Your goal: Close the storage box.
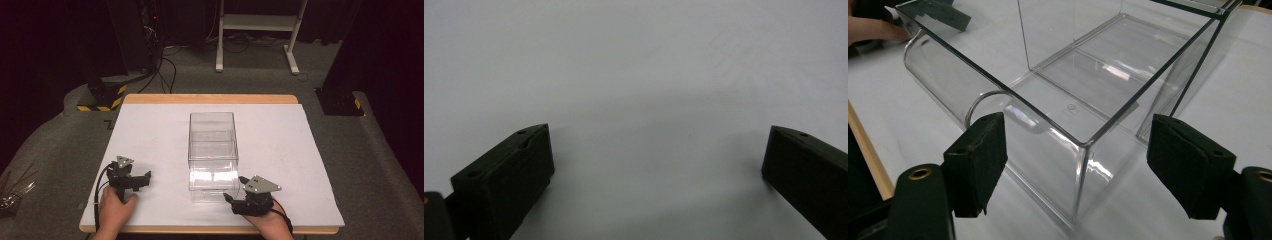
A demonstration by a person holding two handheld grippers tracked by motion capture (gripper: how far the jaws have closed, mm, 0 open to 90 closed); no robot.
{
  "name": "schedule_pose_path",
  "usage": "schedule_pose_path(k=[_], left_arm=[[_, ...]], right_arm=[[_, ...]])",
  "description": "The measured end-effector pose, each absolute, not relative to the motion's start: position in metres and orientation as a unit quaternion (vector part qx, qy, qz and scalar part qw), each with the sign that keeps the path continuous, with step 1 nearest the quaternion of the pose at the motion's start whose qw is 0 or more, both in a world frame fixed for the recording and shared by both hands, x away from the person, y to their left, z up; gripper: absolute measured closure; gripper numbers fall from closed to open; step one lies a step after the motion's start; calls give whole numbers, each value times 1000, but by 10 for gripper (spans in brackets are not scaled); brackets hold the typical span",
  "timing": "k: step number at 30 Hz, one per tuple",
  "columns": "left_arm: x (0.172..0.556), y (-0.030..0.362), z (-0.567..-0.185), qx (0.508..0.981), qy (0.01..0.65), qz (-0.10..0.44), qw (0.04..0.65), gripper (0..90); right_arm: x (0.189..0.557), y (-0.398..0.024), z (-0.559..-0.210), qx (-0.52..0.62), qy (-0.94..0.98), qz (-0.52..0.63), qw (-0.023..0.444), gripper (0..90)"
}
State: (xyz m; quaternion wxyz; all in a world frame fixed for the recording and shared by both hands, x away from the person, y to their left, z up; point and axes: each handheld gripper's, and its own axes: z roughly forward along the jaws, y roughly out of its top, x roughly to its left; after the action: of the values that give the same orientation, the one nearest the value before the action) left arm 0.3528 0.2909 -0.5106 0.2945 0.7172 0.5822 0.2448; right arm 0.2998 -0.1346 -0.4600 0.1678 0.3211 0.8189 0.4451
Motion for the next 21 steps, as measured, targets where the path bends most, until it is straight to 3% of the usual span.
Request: schedule_pose_path(k=[10,21], left_arm=[[353,291,-511,717,582,245,295,6],[353,291,-511,717,582,245,295,6]], right_arm=[[311,-130,-459,333,817,439,168,166],[323,-129,-459,340,814,438,174,166]])
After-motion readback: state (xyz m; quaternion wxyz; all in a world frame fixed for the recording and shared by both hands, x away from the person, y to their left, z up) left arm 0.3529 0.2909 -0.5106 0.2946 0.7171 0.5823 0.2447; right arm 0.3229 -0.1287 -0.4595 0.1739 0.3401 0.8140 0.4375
